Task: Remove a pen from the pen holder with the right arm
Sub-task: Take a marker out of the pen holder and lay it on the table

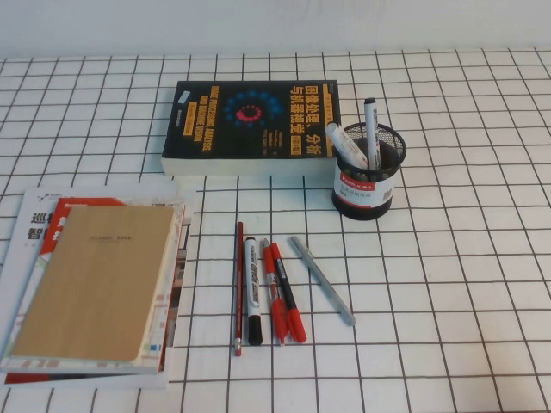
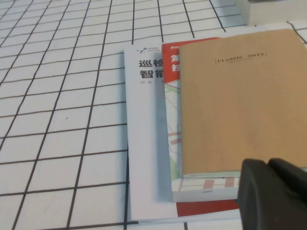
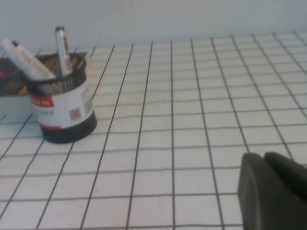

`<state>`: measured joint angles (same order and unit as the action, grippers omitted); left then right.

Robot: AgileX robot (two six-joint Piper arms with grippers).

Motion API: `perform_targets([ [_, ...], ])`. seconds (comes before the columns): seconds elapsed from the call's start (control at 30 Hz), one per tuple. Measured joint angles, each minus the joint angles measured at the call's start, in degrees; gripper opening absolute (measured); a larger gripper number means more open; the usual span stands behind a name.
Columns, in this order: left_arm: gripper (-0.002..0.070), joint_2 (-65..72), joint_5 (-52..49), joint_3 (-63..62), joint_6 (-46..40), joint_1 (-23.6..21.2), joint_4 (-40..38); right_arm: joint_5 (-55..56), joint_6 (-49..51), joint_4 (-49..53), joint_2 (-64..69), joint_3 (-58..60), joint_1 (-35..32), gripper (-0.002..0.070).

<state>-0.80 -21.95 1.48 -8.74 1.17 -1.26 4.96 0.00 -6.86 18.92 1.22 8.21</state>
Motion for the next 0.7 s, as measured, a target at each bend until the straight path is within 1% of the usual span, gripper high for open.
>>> perform_targets([
  [0.17,-0.0004,0.00,0.00,0.00,0.00,0.00,0.00,-4.96,0.00,0.00,-9.57,0.10,-3.24,-0.0015],
  [0.37,-0.0004,0.00,0.00,0.00,0.00,0.00,0.00,-17.35,0.00,1.44,-18.43,0.10,-3.61,-0.0015],
  [0.53,-0.0004,0.00,0.00,0.00,0.00,0.00,0.00,-23.76,0.00,3.32,-19.39,0.10,-3.61,-0.0015],
  [0.7,-0.0004,0.00,0.00,0.00,0.00,0.00,0.00,-24.62,0.00,3.81,-19.39,0.22,-3.61,-0.0015],
])
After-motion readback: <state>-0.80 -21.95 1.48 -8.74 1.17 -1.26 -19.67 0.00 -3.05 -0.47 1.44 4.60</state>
